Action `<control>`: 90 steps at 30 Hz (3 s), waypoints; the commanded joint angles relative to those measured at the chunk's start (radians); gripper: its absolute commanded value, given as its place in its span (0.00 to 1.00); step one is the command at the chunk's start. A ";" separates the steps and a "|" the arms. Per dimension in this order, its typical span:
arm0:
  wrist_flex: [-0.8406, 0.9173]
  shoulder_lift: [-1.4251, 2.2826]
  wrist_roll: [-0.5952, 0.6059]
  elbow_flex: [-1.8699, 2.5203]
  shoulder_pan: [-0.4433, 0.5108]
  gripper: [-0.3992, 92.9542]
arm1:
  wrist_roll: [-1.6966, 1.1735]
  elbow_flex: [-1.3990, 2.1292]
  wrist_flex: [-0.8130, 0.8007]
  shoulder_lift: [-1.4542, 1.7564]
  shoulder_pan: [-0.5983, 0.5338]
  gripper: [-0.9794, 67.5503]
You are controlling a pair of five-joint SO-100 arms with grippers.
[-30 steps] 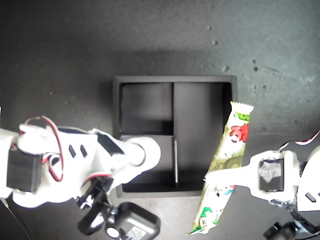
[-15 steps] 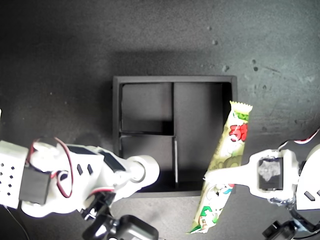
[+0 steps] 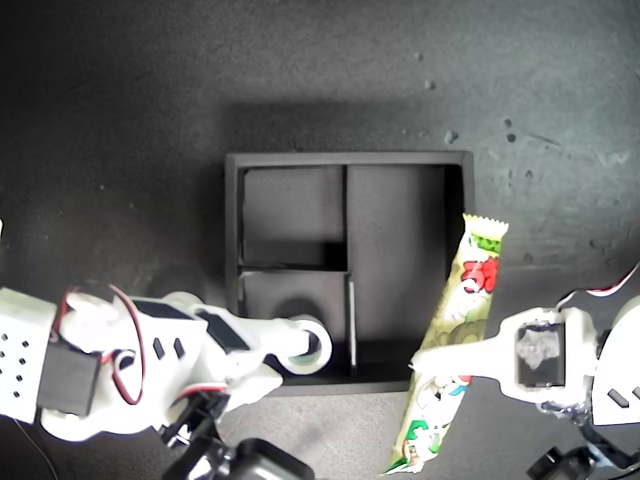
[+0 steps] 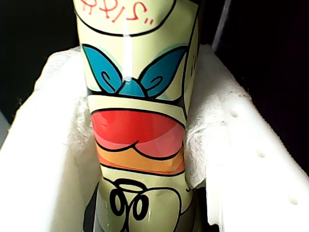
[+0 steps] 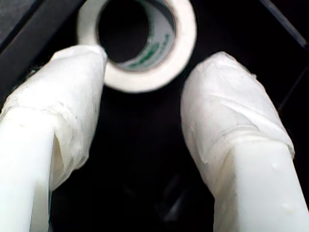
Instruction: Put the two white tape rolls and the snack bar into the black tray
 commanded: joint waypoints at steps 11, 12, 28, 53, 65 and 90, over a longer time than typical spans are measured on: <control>-0.017 0.048 -0.026 -0.009 0.023 0.13 | 0.028 0.029 -0.054 0.005 -0.028 0.29; -0.017 0.049 -0.026 -0.008 0.023 0.13 | 0.031 0.034 -0.054 0.005 -0.029 0.32; -0.017 0.083 -0.032 0.017 0.023 0.12 | 0.051 0.046 -0.015 0.005 -0.005 0.23; -0.018 0.106 -0.037 0.058 0.023 0.12 | 0.046 -0.325 0.279 -0.272 0.015 0.38; 0.028 0.156 -0.061 0.044 0.049 0.12 | 0.084 -0.692 0.723 -0.259 0.005 0.39; 0.264 0.207 -0.629 0.232 0.146 0.13 | 0.701 -0.951 1.353 -0.259 -0.153 0.37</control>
